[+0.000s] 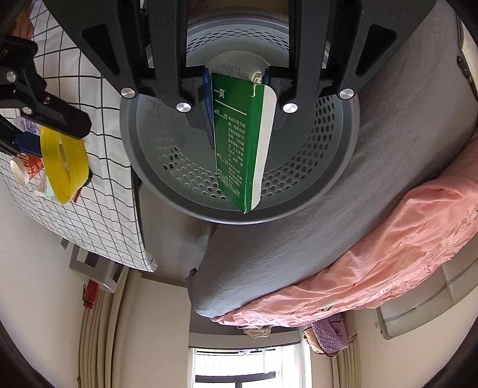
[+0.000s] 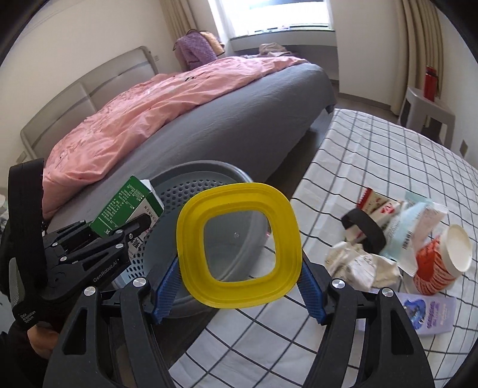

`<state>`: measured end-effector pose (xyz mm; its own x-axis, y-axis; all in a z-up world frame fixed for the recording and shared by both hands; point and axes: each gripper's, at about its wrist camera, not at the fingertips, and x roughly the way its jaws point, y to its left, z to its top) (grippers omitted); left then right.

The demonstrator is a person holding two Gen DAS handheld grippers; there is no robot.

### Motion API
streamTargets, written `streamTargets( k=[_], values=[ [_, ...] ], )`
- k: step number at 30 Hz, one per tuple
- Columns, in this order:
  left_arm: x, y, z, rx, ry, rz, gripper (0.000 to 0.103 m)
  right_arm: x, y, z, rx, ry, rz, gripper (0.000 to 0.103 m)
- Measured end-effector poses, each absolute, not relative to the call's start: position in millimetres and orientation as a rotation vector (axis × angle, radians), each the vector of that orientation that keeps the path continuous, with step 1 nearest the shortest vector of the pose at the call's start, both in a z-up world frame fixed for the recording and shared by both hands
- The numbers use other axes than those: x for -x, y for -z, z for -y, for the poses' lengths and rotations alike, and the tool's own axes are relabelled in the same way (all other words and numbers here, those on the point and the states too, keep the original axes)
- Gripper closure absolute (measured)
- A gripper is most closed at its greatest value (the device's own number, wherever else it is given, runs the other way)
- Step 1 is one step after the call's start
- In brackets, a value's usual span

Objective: Collect trash
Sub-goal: 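Carry the carton and lid over the wastebasket and open both grippers, then move both grippers back over the bed toward the crumpled tissue and cup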

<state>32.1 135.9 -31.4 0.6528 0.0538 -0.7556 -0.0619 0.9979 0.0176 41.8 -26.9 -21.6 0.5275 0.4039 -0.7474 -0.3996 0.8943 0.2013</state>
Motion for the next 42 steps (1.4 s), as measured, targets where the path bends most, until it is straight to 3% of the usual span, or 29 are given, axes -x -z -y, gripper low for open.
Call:
streamTargets(
  k=[14, 16, 18, 20, 29, 42],
  values=[
    [-43.8, 47.2, -162.3, 0.047, -0.152, -0.906, 0.078, -67.2, 38.6, -12.6, 0.058, -0.574, -0.935, 0.033],
    [-42.2, 45.4, -162.5, 0.042, -0.157, -0.900, 0.074, -68.1, 37.4, -12.3, 0.052, -0.574, -0.930, 0.031],
    [-40.2, 42.3, -163.2, 0.037, -0.166, -0.889, 0.053, -68.5, 35.4, -11.7, 0.049, -0.568, -0.921, 0.022],
    [-37.9, 39.2, -164.3, 0.037, -0.178, -0.873, 0.047, -68.0, 33.3, -10.6, 0.049, -0.561, -0.910, 0.022],
    [-36.5, 42.1, -168.2, 0.041, -0.214, -0.888, 0.039, -66.2, 34.5, -4.3, 0.033, -0.529, -0.915, 0.021],
    [-32.5, 38.3, -167.8, 0.044, -0.210, -0.879, 0.037, -60.1, 34.4, -2.8, 0.031, -0.512, -0.911, 0.021]
  ],
)
